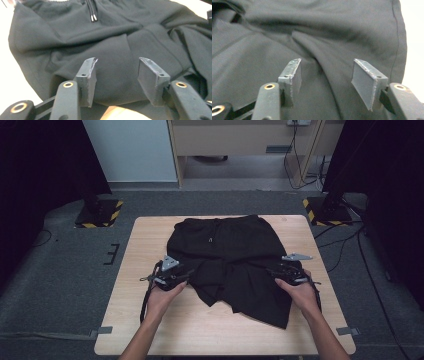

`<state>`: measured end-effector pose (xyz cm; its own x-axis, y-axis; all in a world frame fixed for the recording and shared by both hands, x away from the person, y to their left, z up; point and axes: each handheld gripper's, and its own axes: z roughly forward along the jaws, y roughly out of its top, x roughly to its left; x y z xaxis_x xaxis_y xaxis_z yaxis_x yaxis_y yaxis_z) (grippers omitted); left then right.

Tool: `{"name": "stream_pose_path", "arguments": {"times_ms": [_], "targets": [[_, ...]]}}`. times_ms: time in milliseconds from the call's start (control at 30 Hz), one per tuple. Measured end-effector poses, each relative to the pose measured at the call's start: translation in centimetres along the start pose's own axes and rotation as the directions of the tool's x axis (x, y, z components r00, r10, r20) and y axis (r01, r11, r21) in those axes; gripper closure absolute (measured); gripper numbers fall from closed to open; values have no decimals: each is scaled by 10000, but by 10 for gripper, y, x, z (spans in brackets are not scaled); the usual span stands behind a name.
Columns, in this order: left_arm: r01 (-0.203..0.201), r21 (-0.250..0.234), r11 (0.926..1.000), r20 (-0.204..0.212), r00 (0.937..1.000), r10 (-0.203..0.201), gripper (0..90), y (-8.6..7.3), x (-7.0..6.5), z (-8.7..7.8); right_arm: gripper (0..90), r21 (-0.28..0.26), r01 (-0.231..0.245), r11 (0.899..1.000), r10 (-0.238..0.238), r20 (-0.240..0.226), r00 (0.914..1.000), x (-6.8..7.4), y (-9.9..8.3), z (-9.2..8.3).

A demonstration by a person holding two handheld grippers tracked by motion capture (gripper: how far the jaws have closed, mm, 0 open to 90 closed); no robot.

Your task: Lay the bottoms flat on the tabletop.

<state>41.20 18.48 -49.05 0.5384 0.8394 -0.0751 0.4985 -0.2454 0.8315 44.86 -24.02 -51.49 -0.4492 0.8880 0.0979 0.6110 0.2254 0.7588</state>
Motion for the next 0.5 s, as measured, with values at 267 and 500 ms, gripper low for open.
{"name": "stream_pose_path", "arguments": {"times_ms": [267, 500], "targets": [[102, 492, 9987, 111, 9999, -108, 408, -10, -1, 22, 321, 272, 96, 9996, -103, 278, 9996, 3, -17, 12], [234, 911, 9956, -102, 9997, -226, 406, -16, 6, 37, 311, 220, 501, 9985, -518, 855, 9950, 11, -20, 12]]}}
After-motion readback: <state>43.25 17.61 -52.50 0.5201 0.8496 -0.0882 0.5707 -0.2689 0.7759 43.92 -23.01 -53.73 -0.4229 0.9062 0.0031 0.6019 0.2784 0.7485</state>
